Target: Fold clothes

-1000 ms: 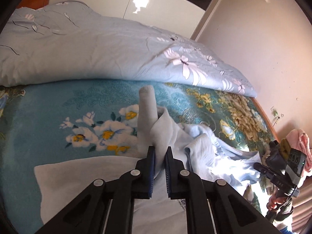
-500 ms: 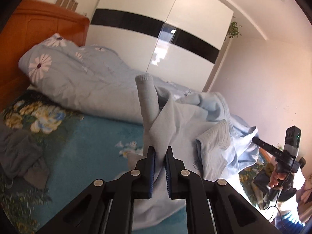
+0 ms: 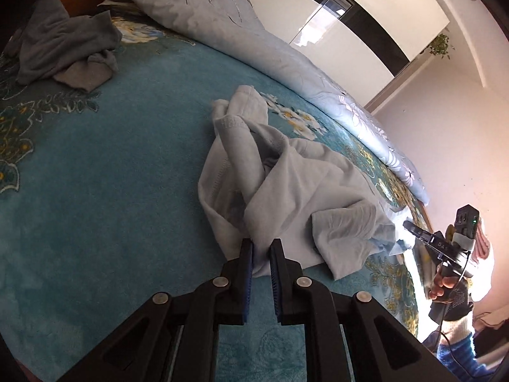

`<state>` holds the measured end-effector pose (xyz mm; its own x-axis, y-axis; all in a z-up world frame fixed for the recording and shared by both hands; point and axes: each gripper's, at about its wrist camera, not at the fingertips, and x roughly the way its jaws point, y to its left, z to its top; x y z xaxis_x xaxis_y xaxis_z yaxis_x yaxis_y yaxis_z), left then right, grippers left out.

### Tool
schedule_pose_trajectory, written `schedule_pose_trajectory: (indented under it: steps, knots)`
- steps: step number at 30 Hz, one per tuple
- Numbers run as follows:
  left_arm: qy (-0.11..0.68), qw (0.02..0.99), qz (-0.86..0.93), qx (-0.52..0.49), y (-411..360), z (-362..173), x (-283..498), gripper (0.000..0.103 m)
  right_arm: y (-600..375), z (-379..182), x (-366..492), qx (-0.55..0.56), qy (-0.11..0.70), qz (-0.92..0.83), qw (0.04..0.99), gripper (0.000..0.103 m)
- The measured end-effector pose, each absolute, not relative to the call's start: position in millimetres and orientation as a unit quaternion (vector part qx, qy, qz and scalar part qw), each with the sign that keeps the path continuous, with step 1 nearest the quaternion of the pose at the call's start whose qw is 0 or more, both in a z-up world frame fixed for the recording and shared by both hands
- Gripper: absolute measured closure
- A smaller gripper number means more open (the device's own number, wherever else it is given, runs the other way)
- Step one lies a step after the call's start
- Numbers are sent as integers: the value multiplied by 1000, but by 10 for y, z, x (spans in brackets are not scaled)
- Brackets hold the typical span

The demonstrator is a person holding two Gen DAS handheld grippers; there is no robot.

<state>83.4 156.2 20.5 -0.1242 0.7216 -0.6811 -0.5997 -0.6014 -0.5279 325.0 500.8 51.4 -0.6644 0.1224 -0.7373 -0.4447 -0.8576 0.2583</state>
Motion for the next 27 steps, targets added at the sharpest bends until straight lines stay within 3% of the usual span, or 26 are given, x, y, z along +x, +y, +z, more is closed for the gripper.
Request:
schedule_pose_trajectory:
  steps: [2, 5, 8, 15, 25, 26, 27]
  knots:
    - [-51, 437, 755, -486, 1569, 310, 831, 84, 4974, 576, 3290, -368, 208, 891, 168, 97]
    - [-59, 430, 765, -476, 1525, 465, 828, 64, 4851, 753, 3399, -348, 175, 897, 207, 93]
    - [-60, 432, 776, -455, 1546, 616, 918, 49, 4663, 918, 3447, -320, 162, 911, 203, 78]
    - [-39, 434, 763, -477, 1941, 425, 1056, 48, 3923, 714, 2792, -331, 198, 923, 11, 72]
    - [-75, 413, 764, -490, 1684, 340, 1107, 45, 3522, 328, 2084, -374, 223, 900, -26, 68]
    - [-78, 410, 763, -494, 1671, 318, 1101, 45, 3523, 297, 2068, -379, 227, 897, -23, 69]
    - [-82, 409, 761, -498, 1659, 295, 1094, 45, 3533, 273, 2070, -381, 233, 894, -21, 84]
